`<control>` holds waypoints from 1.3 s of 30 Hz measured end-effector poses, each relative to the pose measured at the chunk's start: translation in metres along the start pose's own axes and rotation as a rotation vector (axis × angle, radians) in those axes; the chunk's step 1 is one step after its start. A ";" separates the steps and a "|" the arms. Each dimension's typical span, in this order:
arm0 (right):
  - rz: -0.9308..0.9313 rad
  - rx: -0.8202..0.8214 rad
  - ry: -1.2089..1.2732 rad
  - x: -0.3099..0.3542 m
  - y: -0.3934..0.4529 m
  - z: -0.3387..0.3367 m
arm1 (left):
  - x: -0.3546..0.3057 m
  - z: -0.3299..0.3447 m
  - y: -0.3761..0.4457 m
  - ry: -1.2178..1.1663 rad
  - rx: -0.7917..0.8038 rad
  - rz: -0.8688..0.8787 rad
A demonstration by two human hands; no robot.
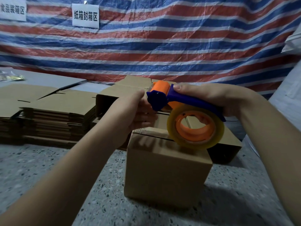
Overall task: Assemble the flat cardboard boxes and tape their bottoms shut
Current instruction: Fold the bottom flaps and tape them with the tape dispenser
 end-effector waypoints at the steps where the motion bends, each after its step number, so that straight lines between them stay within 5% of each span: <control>1: -0.001 0.005 -0.004 0.000 0.001 -0.001 | 0.001 0.001 0.000 -0.014 0.000 -0.009; 13: 0.003 0.023 -0.026 0.000 0.002 -0.001 | 0.007 0.000 0.000 -0.142 0.135 -0.069; 39: 0.057 -0.015 -0.042 0.001 0.007 -0.003 | 0.020 0.005 0.008 -0.132 -0.134 -0.003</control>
Point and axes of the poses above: each hand's wrist, its own y-axis towards the middle knuckle, its own z-axis out of the palm, x = y × z, the point moved 3 cm from there along y, towards the middle knuckle, and after that the axes turned 12 degrees about y, right-handed, at the moved point
